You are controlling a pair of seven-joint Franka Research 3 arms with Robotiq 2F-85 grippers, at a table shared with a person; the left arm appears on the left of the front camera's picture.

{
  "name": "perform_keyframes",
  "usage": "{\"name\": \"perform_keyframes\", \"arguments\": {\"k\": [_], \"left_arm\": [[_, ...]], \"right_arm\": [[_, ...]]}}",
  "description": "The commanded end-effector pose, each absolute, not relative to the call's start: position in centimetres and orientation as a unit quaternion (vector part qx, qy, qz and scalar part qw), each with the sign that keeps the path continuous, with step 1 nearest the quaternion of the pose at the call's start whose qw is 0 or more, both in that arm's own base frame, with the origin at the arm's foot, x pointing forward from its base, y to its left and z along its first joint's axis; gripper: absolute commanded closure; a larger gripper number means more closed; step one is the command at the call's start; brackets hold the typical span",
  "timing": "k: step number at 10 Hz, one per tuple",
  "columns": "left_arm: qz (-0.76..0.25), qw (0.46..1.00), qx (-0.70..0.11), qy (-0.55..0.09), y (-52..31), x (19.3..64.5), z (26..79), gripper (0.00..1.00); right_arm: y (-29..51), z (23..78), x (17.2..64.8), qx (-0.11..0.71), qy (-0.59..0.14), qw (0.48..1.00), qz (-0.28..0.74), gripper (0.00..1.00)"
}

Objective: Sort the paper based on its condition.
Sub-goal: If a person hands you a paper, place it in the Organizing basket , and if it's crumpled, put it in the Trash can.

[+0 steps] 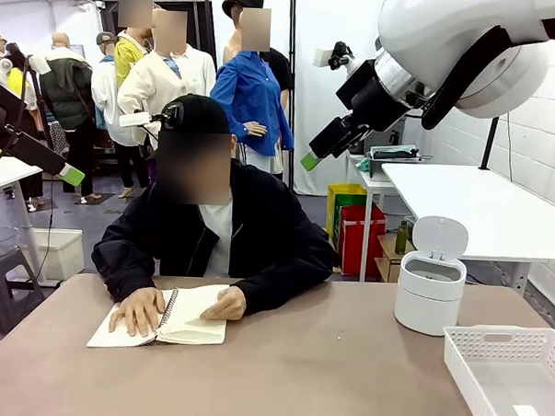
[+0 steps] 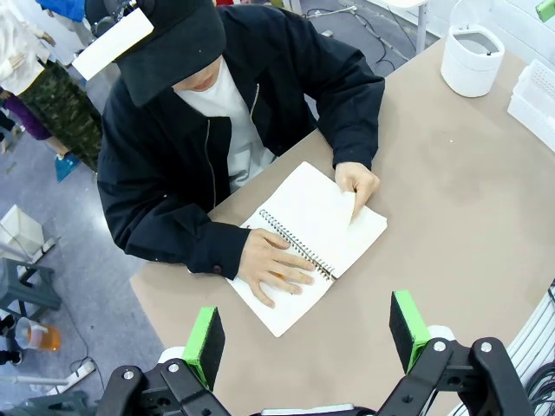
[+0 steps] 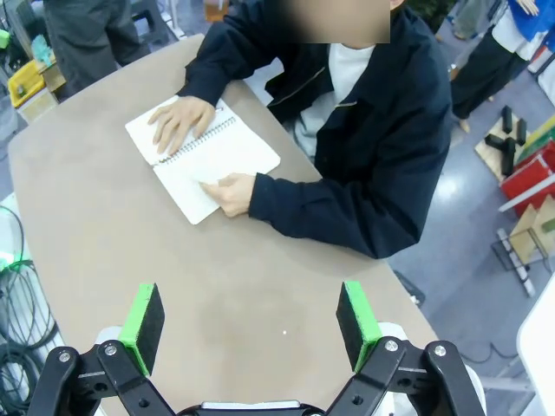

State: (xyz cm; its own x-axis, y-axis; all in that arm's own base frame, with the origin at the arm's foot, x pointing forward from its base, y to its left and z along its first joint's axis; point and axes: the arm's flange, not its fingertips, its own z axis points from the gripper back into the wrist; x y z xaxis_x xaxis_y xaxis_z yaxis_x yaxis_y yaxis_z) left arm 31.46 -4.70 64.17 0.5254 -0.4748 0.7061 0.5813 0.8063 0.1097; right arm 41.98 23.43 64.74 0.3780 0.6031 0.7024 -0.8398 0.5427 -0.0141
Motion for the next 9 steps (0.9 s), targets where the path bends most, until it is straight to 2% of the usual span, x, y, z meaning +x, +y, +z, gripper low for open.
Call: {"name": "perform_keyframes", "arguments": {"k": [1,9], "left_arm": [[-0.301,0.868,-0.073,-0.387,-4.75,31.58,64.12,0.00],[-0.301,0.868,-0.073,-0.387,-4.75,31.58,64.12,0.00]], "right_arm": [[23.27,64.54,41.87,0.176,-0.336,0.812,0.444,0.00],[23.27,64.54,41.87,0.176,-0.336,0.812,0.444,0.00]]}}
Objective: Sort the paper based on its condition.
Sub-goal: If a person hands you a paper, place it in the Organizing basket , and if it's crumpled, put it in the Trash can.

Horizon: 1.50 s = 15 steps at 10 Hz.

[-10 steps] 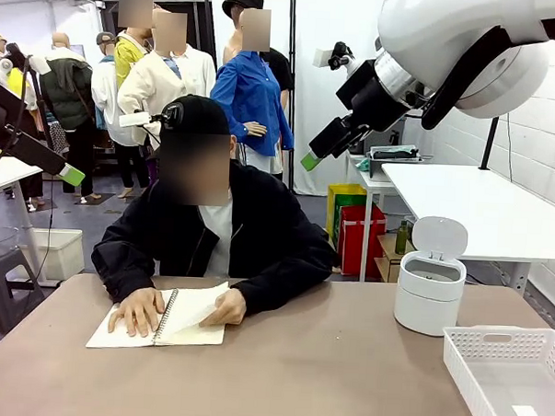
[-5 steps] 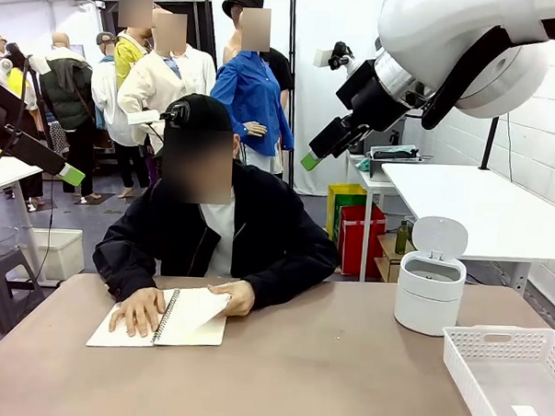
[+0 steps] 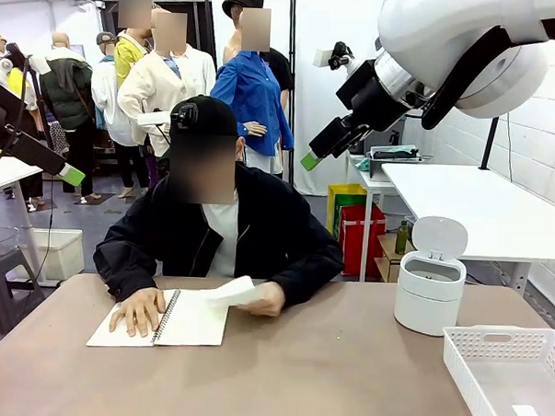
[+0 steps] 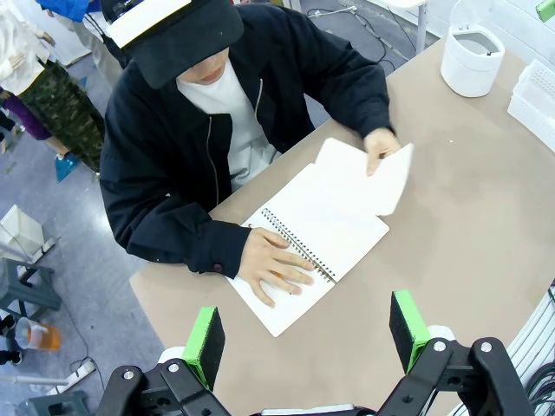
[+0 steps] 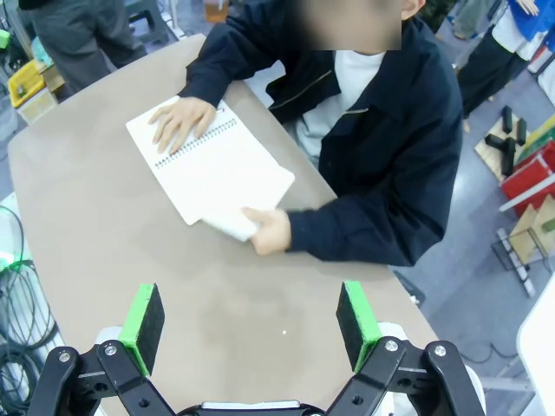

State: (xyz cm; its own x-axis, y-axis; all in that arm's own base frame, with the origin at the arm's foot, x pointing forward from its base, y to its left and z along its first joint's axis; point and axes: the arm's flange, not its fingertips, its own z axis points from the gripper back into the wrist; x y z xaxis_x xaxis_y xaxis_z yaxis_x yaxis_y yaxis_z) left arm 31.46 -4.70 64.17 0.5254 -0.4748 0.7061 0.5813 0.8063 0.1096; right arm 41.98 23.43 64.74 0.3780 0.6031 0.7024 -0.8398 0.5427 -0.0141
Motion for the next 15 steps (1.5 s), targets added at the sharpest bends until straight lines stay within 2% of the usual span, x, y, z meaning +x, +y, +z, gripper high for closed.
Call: {"name": "perform_keyframes", "arguments": {"k": [1,15], "left_arm": [[-0.301,0.868,-0.073,-0.387,-4.75,31.58,64.12,0.00],[-0.301,0.868,-0.073,-0.387,-4.75,31.58,64.12,0.00]], "right_arm": [[23.27,64.54,41.87,0.176,-0.336,0.812,0.444,0.00],[23.27,64.54,41.87,0.176,-0.336,0.812,0.444,0.00]]}}
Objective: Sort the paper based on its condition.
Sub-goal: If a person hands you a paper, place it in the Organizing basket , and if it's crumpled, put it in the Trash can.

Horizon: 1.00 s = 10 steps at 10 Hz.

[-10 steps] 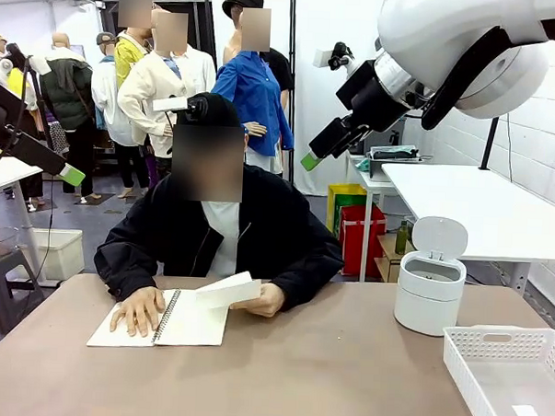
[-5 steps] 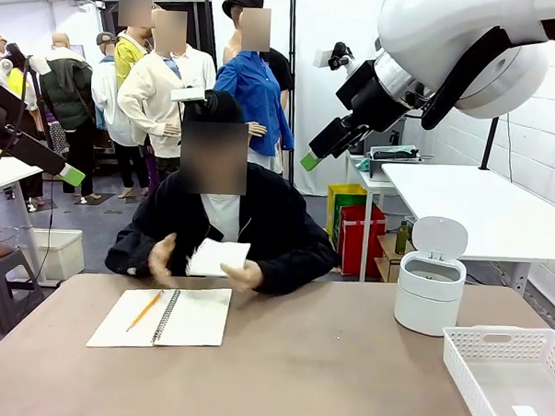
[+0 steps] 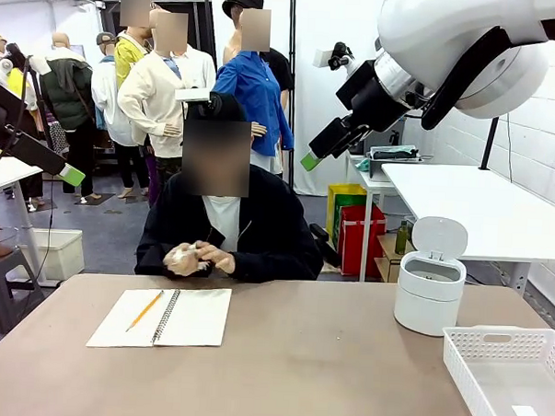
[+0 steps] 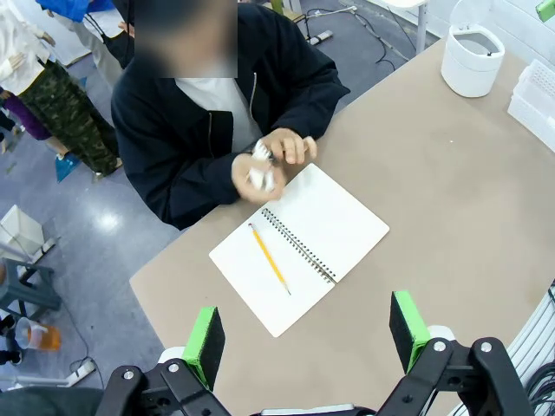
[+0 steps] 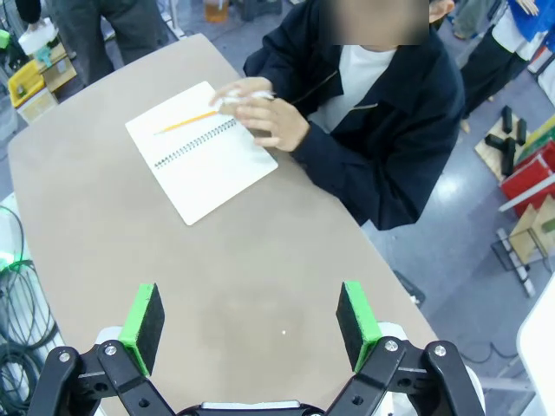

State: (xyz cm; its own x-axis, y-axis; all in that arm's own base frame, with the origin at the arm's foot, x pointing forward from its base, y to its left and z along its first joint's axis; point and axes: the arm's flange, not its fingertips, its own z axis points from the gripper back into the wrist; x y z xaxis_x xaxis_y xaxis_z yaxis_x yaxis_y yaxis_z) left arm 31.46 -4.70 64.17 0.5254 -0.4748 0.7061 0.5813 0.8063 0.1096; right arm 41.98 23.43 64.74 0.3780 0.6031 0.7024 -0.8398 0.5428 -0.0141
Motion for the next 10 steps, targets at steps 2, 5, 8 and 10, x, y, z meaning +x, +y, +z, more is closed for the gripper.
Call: {"name": "perform_keyframes", "arguments": {"k": [2,5,8,10], "left_arm": [[-0.301,0.868,-0.073,-0.387,-4.75,31.58,64.12,0.00],[-0.301,0.868,-0.073,-0.387,-4.75,31.58,64.12,0.00],[-0.301,0.868,-0.073,-0.387,-4.75,31.58,64.12,0.00],[-0.301,0.868,-0.073,-0.387,-4.75,31.58,64.12,0.00]], "right_arm": [[23.27,64.54,41.87,0.176,-0.336,0.812,0.444,0.00],[23.27,64.54,41.87,0.176,-0.336,0.812,0.444,0.00],[23.27,64.54,41.87,0.176,-0.336,0.812,0.444,0.00],[23.27,64.54,41.87,0.176,-0.336,0.812,0.444,0.00]]}}
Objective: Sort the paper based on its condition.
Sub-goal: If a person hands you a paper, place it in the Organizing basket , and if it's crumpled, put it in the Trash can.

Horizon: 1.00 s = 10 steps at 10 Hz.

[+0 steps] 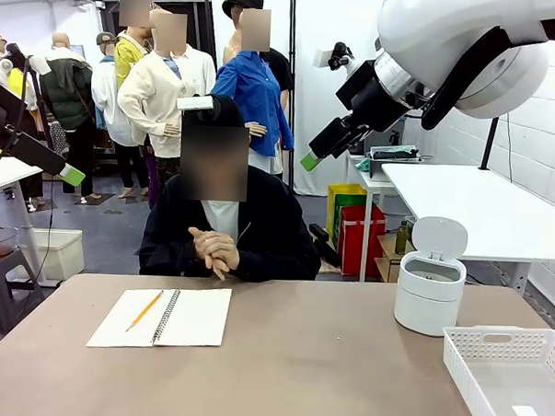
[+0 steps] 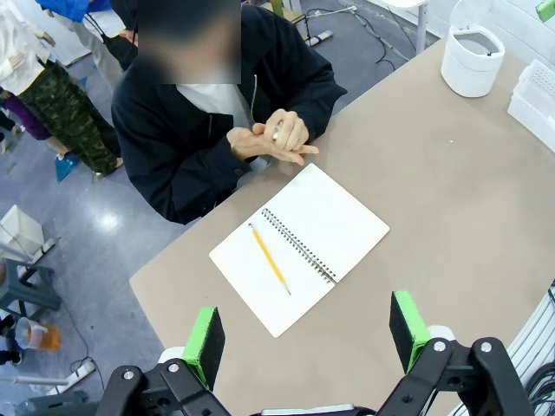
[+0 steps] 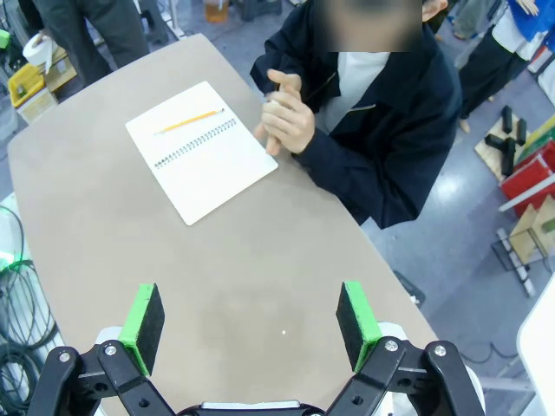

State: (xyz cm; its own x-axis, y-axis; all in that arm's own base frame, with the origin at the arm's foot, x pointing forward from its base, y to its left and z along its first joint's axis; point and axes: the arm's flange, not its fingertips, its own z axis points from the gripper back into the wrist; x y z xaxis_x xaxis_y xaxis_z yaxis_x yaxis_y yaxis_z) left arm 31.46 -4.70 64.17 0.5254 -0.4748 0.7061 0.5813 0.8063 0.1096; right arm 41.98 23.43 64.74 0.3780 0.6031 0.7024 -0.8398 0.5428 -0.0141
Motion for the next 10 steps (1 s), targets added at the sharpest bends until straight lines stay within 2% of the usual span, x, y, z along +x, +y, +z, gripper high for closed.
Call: {"name": "perform_keyframes", "arguments": {"k": [1,10], "left_arm": [[-0.301,0.868,-0.073,-0.387,-4.75,31.58,64.12,0.00],[-0.301,0.868,-0.073,-0.387,-4.75,31.58,64.12,0.00]], "right_arm": [[23.27,64.54,41.87,0.176,-0.336,0.812,0.444,0.00],[23.27,64.54,41.87,0.176,-0.336,0.812,0.444,0.00]]}}
